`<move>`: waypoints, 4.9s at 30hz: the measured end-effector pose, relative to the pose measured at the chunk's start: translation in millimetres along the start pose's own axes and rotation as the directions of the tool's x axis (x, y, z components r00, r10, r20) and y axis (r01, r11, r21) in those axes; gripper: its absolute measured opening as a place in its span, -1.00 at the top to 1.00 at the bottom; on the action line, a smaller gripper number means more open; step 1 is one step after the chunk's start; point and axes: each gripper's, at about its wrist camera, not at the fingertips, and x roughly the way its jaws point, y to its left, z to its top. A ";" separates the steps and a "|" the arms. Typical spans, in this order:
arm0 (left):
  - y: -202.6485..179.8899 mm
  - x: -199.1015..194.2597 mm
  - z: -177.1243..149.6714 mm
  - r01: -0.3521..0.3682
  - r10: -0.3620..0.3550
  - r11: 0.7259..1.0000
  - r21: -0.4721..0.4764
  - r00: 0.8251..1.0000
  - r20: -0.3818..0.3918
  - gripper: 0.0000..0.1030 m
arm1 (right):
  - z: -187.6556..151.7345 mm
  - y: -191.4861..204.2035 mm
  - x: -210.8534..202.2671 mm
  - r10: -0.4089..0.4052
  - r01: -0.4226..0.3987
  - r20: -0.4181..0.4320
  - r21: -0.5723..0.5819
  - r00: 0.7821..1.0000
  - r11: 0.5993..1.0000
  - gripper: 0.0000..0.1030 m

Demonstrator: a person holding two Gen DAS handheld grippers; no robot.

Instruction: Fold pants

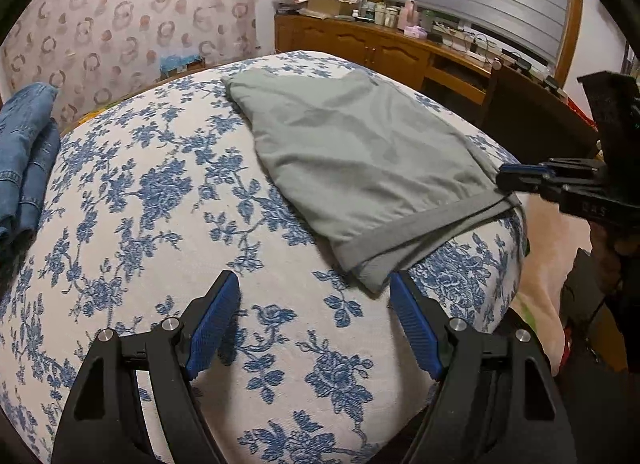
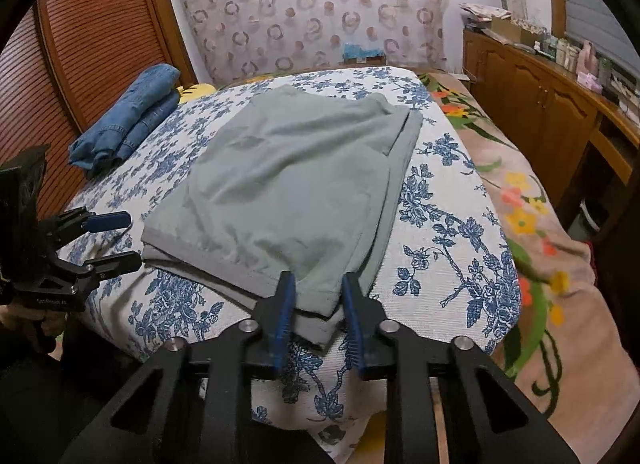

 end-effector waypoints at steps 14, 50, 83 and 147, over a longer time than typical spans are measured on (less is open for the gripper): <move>-18.9 5.5 6.4 0.028 -0.030 0.994 0.110 1.000 0.010 0.04 | -9.0 2.0 -8.5 -0.014 0.014 0.023 -0.007 1.000 1.000 0.89; -17.8 5.9 9.7 0.070 -0.073 0.994 0.080 0.997 0.033 0.62 | -9.7 -2.5 0.4 -0.025 0.027 -0.030 0.053 0.999 0.998 0.30; -12.6 -87.6 54.3 0.016 -0.038 0.997 0.079 0.962 0.272 0.75 | 23.5 10.0 -74.0 0.062 -0.049 0.231 -0.059 0.971 0.997 0.81; 140.1 -67.5 124.1 -0.226 0.236 0.972 -0.068 0.935 0.265 0.77 | 235.6 41.6 100.3 0.289 -0.261 0.143 -0.185 0.947 0.947 0.84</move>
